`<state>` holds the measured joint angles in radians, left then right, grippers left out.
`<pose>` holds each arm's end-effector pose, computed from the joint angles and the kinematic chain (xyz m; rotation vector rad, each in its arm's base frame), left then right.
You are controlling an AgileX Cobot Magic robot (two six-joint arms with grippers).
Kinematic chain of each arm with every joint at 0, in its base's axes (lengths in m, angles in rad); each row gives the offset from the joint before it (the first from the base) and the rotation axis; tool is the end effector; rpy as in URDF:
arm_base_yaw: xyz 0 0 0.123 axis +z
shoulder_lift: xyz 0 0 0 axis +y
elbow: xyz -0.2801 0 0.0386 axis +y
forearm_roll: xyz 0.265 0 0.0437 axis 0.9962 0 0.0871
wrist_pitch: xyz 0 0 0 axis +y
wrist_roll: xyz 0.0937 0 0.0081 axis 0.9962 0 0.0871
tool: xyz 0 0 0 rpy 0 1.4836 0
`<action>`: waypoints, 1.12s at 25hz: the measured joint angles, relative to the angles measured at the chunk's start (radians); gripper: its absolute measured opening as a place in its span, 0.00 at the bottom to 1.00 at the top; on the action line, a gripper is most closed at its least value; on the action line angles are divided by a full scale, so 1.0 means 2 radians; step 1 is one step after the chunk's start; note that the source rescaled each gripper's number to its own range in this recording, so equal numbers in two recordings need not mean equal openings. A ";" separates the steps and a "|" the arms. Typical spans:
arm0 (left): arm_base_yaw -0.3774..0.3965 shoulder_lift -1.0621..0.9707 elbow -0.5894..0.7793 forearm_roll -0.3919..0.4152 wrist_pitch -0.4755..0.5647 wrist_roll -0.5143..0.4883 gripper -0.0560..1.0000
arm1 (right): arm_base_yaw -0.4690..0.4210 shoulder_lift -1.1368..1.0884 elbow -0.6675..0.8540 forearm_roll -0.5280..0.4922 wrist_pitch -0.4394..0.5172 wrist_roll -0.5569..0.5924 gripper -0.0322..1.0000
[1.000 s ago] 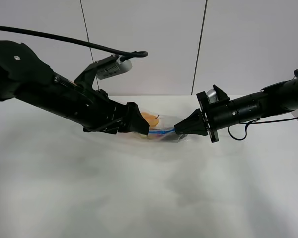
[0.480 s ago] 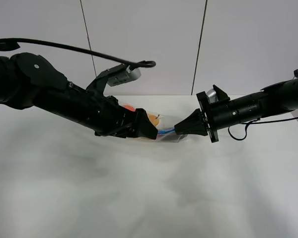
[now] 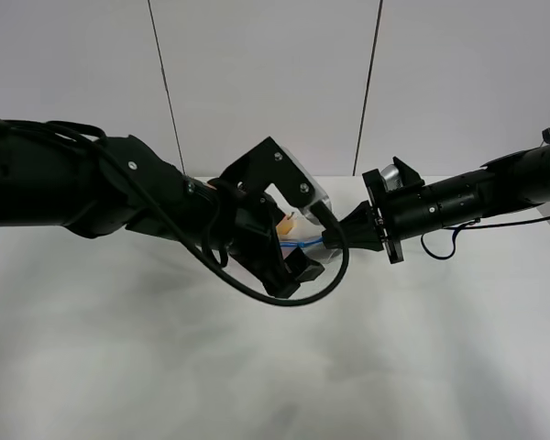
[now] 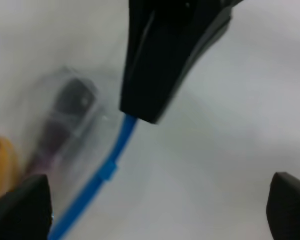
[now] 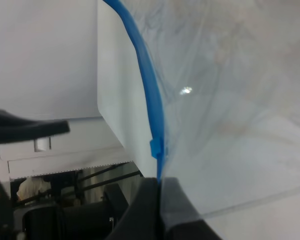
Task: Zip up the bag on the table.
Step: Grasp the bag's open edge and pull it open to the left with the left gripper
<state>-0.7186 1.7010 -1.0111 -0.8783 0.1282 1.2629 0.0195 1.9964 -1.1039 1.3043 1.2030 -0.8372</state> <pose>0.2794 -0.2567 0.2015 1.2371 1.9005 -0.2869 0.3561 0.0917 0.1429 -0.0511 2.5857 1.6285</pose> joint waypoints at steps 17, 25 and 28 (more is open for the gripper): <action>-0.027 0.091 0.000 0.001 -0.185 0.047 0.83 | 0.000 0.000 0.000 0.000 0.000 0.002 0.03; -0.027 0.091 0.000 0.001 -0.191 0.048 0.63 | 0.000 0.000 0.000 0.000 0.000 0.002 0.03; -0.027 0.092 0.000 0.001 -0.174 0.048 0.63 | 0.000 0.000 0.000 0.000 0.000 0.002 0.03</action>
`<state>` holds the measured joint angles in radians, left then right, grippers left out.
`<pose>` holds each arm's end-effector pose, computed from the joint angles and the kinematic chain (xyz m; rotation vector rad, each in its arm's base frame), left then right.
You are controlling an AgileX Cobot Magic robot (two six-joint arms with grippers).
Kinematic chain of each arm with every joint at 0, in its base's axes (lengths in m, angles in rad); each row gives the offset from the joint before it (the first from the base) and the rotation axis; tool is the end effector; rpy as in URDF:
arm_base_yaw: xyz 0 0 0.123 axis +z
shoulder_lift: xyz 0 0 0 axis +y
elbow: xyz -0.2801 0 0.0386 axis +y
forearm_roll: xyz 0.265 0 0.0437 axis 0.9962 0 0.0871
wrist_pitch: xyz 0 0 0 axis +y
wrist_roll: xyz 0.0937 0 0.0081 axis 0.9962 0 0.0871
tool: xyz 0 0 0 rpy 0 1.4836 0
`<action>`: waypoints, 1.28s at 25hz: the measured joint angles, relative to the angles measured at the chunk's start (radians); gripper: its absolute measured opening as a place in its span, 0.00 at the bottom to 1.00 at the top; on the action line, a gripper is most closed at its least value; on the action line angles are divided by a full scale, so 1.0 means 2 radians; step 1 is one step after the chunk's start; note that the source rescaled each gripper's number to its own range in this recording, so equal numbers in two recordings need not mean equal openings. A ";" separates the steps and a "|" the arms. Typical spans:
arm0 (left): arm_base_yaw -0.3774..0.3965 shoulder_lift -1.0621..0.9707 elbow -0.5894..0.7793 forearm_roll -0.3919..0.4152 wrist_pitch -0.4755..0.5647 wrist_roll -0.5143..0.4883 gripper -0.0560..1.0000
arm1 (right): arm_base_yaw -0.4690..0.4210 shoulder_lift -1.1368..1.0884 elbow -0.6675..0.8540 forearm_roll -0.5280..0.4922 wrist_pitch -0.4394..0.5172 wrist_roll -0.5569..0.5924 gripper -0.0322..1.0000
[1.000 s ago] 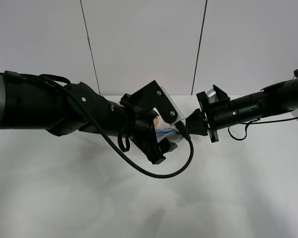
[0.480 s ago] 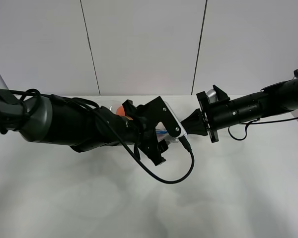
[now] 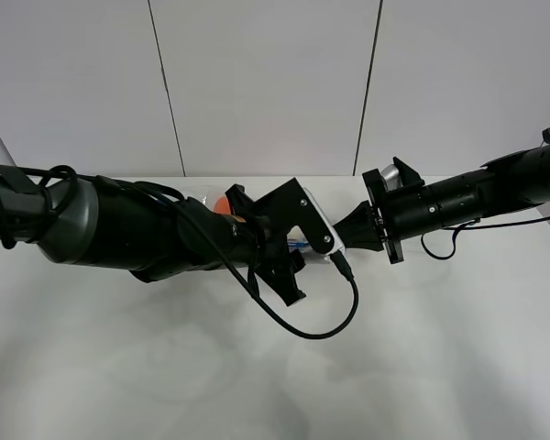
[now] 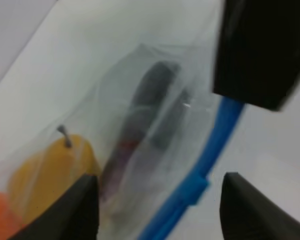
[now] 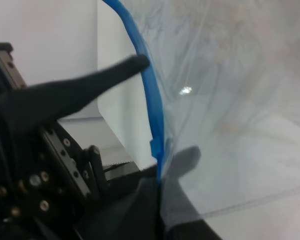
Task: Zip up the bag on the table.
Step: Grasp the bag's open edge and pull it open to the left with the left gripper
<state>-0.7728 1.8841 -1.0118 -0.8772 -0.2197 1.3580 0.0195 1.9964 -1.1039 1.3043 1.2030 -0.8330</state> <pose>0.2981 -0.2688 0.1471 1.2272 1.8304 0.0303 0.3561 0.0917 0.1429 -0.0457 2.5875 1.6299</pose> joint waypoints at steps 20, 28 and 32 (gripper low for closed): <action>0.000 -0.001 -0.003 -0.001 0.032 -0.008 0.49 | 0.000 0.000 0.000 0.000 0.000 0.000 0.03; 0.000 -0.019 -0.006 -0.001 0.040 -0.020 0.49 | 0.000 0.000 0.000 0.000 0.000 0.000 0.03; 0.000 -0.019 -0.006 -0.001 0.044 -0.023 0.49 | 0.000 0.000 0.000 0.000 0.000 0.000 0.03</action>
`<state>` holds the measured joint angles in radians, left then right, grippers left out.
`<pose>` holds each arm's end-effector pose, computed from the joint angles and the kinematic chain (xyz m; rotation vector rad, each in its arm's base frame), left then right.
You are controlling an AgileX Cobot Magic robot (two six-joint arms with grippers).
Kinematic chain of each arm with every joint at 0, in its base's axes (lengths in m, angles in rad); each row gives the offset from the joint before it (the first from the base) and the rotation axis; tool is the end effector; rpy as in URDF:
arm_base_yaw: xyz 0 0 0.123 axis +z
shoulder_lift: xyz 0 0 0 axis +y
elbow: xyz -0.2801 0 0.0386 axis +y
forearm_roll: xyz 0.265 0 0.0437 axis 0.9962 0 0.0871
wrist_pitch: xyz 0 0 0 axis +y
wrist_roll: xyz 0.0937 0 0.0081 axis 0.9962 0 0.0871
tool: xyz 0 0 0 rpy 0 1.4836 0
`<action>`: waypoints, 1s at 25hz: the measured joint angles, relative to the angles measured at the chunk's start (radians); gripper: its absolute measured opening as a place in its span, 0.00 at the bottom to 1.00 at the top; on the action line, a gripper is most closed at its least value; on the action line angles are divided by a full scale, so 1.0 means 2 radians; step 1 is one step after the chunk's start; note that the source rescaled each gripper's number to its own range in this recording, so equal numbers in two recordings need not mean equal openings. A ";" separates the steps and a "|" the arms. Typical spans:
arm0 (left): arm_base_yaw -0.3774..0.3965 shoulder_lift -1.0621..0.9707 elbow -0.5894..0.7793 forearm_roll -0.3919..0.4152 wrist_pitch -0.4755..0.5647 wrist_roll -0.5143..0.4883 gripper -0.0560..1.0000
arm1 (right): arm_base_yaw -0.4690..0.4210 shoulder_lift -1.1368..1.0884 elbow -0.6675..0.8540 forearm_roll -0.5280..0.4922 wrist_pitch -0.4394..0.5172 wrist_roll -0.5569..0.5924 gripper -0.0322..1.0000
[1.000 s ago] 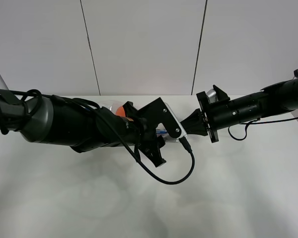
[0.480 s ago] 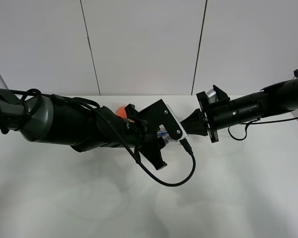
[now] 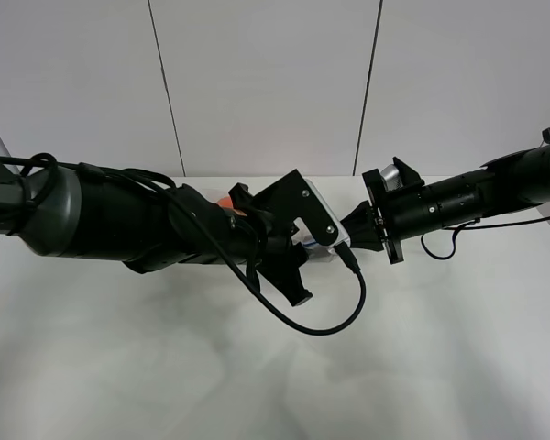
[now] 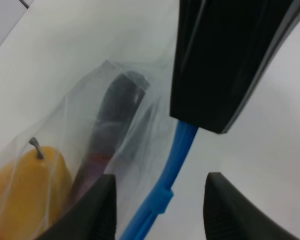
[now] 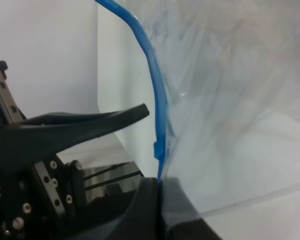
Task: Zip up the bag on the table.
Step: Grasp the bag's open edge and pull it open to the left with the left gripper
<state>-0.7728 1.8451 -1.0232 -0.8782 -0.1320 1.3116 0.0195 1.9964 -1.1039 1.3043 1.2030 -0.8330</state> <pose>0.2929 -0.2724 0.1611 1.2156 1.8552 -0.0723 0.3561 0.0917 0.1429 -0.0457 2.5875 1.6299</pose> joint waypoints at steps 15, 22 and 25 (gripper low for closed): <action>-0.002 0.009 -0.016 0.000 -0.014 -0.005 0.49 | 0.000 0.000 0.000 0.000 0.000 0.000 0.03; -0.004 0.009 -0.019 0.000 -0.011 -0.006 0.49 | 0.000 0.000 0.000 0.001 0.000 0.000 0.03; -0.004 0.014 -0.019 0.000 -0.012 -0.001 0.49 | 0.000 0.000 0.000 0.001 0.000 0.002 0.03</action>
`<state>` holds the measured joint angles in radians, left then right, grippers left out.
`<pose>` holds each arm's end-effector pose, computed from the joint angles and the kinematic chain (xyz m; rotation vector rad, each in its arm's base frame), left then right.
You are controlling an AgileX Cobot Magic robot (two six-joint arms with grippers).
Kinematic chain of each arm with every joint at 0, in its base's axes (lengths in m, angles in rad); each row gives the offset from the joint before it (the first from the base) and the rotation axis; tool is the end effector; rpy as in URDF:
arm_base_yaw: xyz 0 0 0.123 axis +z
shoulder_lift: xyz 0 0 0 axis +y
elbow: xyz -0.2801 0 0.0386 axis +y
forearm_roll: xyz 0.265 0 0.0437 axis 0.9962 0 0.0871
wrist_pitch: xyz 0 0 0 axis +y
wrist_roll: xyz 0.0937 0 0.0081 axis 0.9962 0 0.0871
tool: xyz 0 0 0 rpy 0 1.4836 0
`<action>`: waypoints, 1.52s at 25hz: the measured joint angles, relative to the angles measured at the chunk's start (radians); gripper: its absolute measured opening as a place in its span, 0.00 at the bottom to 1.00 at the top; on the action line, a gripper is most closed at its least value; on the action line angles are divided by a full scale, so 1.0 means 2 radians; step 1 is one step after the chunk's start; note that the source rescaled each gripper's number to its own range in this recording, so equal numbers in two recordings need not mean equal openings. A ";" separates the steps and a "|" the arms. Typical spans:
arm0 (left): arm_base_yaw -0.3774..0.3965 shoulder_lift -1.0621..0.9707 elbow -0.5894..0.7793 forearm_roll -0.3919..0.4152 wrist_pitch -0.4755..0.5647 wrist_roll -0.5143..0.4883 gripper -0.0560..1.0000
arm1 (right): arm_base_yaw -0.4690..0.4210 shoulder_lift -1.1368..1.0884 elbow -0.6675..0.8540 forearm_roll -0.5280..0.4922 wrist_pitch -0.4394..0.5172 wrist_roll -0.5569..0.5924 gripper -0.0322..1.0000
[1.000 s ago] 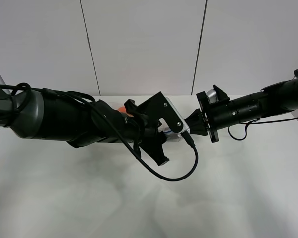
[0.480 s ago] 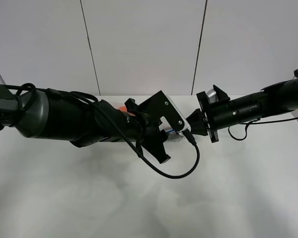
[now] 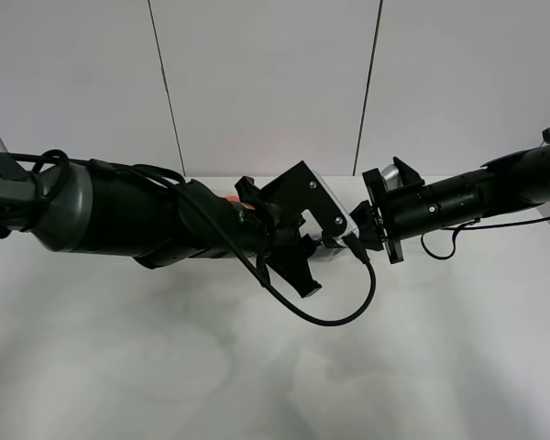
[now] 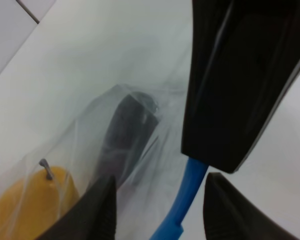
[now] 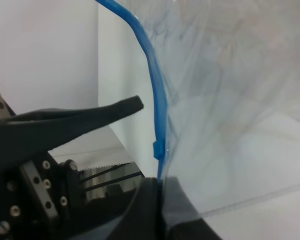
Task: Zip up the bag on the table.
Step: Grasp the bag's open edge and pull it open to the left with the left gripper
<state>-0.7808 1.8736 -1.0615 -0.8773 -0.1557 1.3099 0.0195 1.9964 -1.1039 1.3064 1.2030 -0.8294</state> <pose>0.2992 -0.2807 0.1619 1.1992 1.8340 -0.0617 0.3562 0.0917 0.1430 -0.0390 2.5874 1.6325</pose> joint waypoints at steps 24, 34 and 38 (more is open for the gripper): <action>0.000 0.012 0.002 0.000 -0.006 0.021 0.06 | 0.000 0.000 0.000 0.005 0.000 0.002 0.03; 0.006 0.012 0.030 0.004 -0.049 0.028 0.06 | 0.000 0.000 0.000 0.006 -0.003 0.002 0.03; 0.017 0.012 0.031 0.005 -0.054 0.043 0.06 | 0.000 0.000 0.000 0.010 -0.004 0.002 0.03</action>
<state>-0.7462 1.8974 -1.0001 -0.8670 -0.2628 1.3966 0.0195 1.9964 -1.1039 1.3264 1.1944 -0.8263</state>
